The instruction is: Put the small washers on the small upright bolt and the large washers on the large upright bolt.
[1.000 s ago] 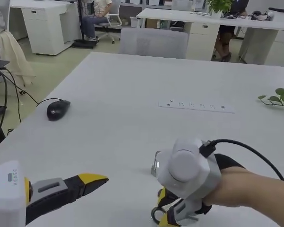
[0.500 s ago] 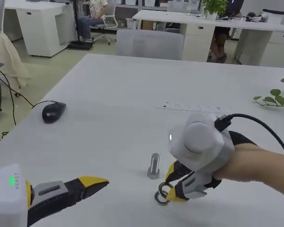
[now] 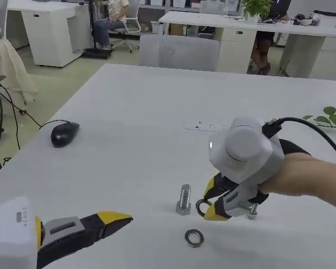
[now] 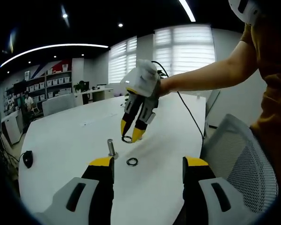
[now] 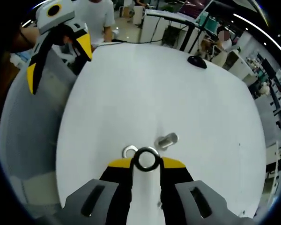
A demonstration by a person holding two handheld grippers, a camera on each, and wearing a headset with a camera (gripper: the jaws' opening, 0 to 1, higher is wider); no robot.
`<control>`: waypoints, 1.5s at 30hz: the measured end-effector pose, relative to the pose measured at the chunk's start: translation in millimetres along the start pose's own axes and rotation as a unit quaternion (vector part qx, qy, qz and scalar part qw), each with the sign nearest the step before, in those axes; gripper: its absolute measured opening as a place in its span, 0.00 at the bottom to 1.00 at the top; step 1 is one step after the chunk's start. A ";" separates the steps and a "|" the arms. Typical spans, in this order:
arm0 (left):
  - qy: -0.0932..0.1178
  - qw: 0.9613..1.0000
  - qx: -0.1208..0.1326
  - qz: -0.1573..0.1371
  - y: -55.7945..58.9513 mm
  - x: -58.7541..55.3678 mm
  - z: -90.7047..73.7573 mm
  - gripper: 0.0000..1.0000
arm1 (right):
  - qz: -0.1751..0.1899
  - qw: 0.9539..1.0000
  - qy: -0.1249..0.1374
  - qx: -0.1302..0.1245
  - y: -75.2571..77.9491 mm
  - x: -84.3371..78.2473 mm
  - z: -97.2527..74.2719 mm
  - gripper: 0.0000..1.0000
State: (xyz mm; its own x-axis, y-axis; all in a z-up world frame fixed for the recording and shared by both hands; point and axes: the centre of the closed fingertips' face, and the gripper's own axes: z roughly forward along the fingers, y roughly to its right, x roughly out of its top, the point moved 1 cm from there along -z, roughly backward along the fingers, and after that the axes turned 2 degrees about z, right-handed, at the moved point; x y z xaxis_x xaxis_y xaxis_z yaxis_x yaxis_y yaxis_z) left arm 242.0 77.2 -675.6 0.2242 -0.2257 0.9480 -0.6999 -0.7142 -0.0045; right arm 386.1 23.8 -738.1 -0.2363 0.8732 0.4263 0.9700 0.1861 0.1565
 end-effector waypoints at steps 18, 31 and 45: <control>-0.005 1.000 0.006 -0.008 -14.0 -10.4 -3.4 0.58 | -0.014 1.000 0.003 -0.001 32.9 24.7 10.6 0.21; -0.005 1.000 0.011 -0.013 -17.4 -11.6 -2.5 0.57 | -0.016 1.000 -0.010 0.012 37.9 23.6 23.5 0.21; -0.005 1.000 0.015 -0.012 -21.7 -7.9 -0.9 0.57 | -0.021 0.999 -0.023 0.020 41.1 20.2 34.6 0.21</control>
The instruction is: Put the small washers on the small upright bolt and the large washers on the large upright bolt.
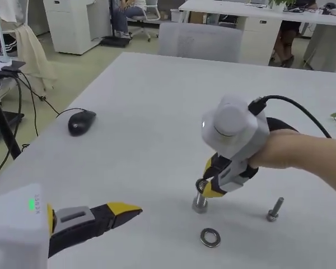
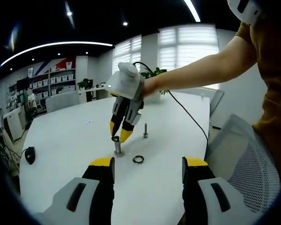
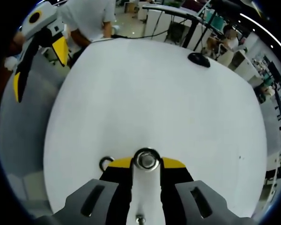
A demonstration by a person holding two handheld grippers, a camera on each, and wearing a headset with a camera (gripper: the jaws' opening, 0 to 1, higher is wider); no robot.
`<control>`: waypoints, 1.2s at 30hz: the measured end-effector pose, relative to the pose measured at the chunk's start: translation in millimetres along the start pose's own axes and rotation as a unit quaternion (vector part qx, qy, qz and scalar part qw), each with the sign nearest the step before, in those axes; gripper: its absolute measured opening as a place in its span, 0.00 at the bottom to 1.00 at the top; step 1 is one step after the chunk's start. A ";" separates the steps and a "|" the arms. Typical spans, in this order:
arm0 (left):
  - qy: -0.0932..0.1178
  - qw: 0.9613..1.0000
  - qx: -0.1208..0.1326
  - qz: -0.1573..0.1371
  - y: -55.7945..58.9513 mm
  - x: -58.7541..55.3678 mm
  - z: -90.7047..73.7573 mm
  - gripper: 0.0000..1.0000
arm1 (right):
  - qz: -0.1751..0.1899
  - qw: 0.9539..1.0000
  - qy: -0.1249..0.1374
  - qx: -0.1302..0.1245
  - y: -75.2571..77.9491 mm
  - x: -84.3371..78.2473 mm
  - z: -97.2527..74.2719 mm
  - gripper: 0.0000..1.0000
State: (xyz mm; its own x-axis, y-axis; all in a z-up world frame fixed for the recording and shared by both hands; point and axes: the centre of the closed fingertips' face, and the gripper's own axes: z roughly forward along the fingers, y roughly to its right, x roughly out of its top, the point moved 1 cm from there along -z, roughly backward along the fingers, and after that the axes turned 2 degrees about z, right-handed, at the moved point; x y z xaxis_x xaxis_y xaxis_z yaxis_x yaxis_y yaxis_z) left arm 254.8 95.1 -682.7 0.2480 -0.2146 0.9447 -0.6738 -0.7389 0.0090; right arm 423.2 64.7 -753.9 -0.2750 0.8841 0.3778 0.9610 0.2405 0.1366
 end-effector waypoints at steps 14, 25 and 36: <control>0.001 1.000 0.003 -0.005 -1.5 -3.0 0.3 0.57 | -0.011 0.999 -0.028 0.011 -2.1 -8.8 21.2 0.21; -0.002 1.000 0.005 -0.010 -0.9 -8.4 -1.1 0.57 | -0.016 0.999 -0.035 0.013 -5.7 -13.1 32.0 0.22; -0.003 1.000 0.006 -0.010 -1.7 -10.0 -1.5 0.57 | -0.007 0.999 -0.036 0.015 -7.5 -18.4 38.6 0.22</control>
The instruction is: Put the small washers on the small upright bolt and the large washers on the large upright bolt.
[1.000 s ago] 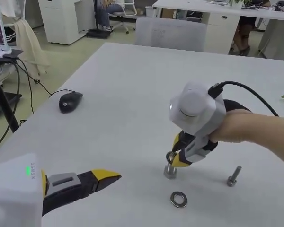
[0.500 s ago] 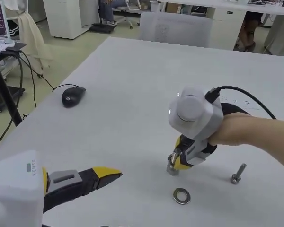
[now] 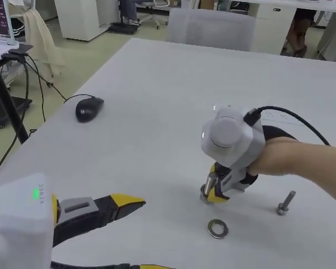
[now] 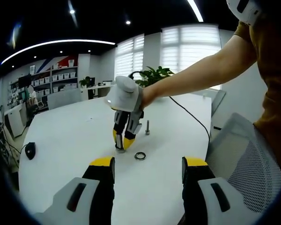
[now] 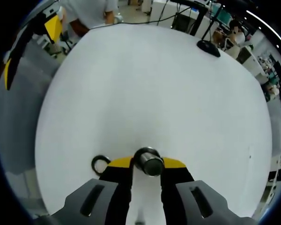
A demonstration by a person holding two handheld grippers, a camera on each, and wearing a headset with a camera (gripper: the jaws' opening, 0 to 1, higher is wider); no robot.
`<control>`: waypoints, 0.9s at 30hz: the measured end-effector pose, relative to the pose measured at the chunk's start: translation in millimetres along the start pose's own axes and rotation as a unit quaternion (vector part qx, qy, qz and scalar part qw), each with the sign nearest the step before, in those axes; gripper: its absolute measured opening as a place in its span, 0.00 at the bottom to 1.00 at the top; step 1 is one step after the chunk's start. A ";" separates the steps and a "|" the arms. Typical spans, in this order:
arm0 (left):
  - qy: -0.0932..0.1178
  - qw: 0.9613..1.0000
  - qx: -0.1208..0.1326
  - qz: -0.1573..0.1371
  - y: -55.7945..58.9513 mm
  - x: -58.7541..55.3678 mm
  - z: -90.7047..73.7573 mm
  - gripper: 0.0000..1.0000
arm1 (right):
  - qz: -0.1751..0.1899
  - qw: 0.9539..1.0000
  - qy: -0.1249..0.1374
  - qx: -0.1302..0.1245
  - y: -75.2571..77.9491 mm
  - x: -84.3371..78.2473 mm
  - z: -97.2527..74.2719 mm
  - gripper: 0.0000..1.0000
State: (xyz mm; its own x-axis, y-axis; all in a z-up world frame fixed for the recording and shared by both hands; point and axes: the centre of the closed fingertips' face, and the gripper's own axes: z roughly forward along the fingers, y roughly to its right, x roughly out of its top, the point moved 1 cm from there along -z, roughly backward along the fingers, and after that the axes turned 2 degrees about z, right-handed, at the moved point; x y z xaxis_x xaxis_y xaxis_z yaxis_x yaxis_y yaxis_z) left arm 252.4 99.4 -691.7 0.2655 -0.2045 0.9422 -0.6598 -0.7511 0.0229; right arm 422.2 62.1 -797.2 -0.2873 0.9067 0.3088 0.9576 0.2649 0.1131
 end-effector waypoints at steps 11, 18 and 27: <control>-0.003 1.000 0.001 0.001 0.7 -0.1 0.2 0.57 | 0.001 1.000 0.004 0.007 -1.7 -2.1 1.5 0.24; -0.006 1.000 0.002 0.000 1.7 -1.6 0.0 0.57 | 0.001 1.000 0.009 0.005 -1.5 -2.5 2.5 0.24; -0.005 1.000 0.003 0.000 1.1 -1.9 0.8 0.57 | 0.005 1.000 0.009 0.006 -1.6 -4.2 3.6 0.24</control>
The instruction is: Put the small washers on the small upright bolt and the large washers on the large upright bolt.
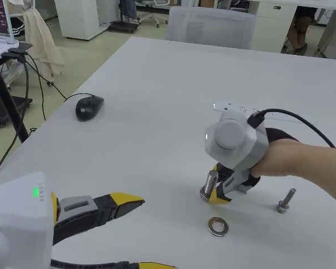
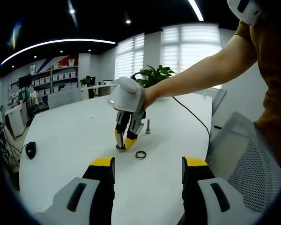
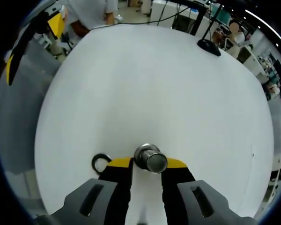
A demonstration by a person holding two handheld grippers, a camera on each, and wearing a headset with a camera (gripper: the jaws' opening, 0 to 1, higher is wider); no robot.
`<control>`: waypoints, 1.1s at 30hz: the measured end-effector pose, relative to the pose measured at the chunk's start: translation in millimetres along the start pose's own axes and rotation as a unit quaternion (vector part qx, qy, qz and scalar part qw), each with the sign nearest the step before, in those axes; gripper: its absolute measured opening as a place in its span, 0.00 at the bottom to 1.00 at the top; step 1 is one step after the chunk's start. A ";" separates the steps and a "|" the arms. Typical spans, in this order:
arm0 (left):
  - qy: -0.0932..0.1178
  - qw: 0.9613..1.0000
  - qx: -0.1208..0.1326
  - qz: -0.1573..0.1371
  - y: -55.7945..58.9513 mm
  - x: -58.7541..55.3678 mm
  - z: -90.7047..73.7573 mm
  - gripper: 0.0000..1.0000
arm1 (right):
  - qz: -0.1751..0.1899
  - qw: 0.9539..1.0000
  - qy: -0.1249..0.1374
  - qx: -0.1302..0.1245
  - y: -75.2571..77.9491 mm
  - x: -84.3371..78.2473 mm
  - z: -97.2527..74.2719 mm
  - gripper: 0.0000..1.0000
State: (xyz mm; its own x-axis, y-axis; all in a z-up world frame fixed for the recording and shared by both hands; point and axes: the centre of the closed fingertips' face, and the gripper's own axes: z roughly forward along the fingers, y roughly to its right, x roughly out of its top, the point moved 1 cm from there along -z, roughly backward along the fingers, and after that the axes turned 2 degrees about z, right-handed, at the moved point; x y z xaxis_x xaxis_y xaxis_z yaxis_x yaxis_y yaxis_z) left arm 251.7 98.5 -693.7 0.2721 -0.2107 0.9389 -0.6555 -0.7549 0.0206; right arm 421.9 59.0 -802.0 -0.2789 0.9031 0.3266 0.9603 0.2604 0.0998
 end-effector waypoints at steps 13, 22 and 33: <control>0.000 1.000 -0.002 0.008 0.5 4.4 2.1 0.57 | 0.014 1.000 0.011 -0.014 1.5 -5.7 -18.3 0.24; 0.000 1.000 -0.005 0.017 4.3 7.1 0.0 0.57 | 0.021 0.999 0.017 -0.017 -11.3 -12.9 -33.1 0.24; 0.001 1.000 -0.008 0.025 11.4 8.3 -6.2 0.57 | 0.023 0.999 0.029 -0.020 -34.4 -15.5 -45.0 0.24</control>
State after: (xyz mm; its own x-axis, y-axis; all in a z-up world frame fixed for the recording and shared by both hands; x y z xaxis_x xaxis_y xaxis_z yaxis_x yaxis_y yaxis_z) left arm 242.0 92.0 -683.5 0.2367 -0.2470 0.9397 -0.6789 -0.7339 -0.0219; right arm 392.9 20.7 -768.2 -0.2359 0.8922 0.3851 0.9713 0.2047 0.1208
